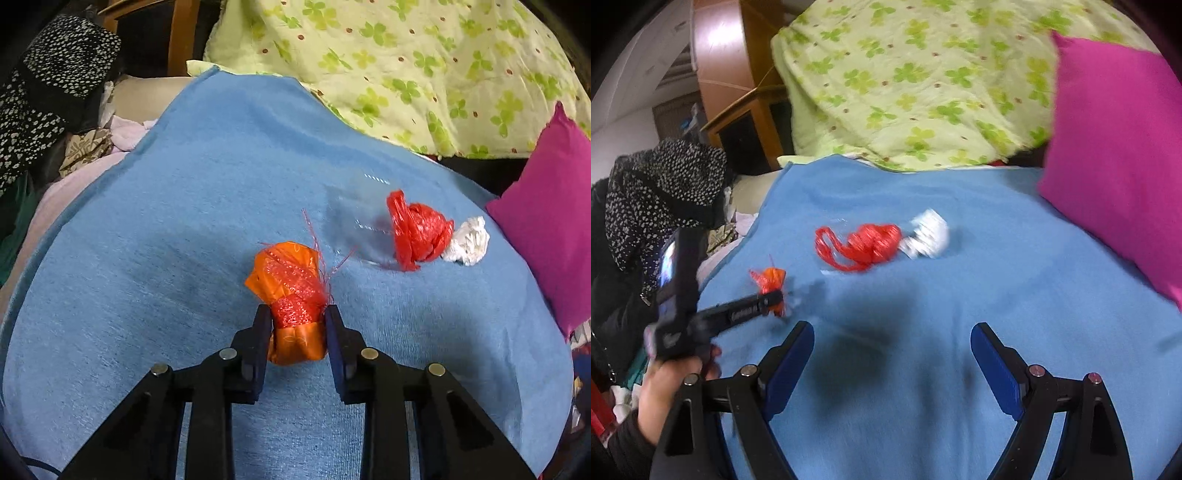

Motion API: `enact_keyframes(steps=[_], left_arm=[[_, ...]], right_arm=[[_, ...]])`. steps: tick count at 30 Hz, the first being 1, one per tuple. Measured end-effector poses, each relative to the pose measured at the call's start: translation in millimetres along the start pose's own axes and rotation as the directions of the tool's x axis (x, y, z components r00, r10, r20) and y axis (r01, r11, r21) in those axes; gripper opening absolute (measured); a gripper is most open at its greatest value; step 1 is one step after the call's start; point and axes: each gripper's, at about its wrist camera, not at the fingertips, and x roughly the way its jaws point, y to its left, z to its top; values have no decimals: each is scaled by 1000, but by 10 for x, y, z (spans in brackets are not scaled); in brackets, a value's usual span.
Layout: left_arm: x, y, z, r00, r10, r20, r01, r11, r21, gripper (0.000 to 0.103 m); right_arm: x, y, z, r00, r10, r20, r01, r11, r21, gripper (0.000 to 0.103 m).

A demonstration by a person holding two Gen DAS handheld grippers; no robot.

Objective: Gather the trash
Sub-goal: 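Grasp the white tissue wad with the right tool while the left holds the candy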

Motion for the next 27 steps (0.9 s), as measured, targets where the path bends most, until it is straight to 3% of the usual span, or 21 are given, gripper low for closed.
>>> enact_keyframes(steps=[3,6,12,17,20,22,27], left_arm=[[-37,52,38,1000,12,13,-12,1000,-16,31],[-53,85,43,1000,5,10,-5,1000,-30,31],[-43,84,67,1000,-15,4,16,999,-38,31],[-19,58,69,1000,-7,3,7,1000,-25,31],[5,57,67,1000,-6,1,6,1000,-22,31],[21,53,68,1000,-5,-1,5,1000,-18,31],[35,31,71,1000,-6,-2,6,1000,-10,31]], right_arm=[[273,163,270,1000,17,8,-16,999,-39,89],[592,154,519,1000,-22,11,23,999,-29,89],[1128,-264,764,990,-137,-31,139,988,69,89],[1474,-524,834,987,-137,-85,148,978,148,88],[1607,-526,834,986,-136,-102,149,978,144,71],[1699,-521,829,983,-134,-128,152,977,147,47],[1830,-549,800,980,-120,-162,144,979,146,32]])
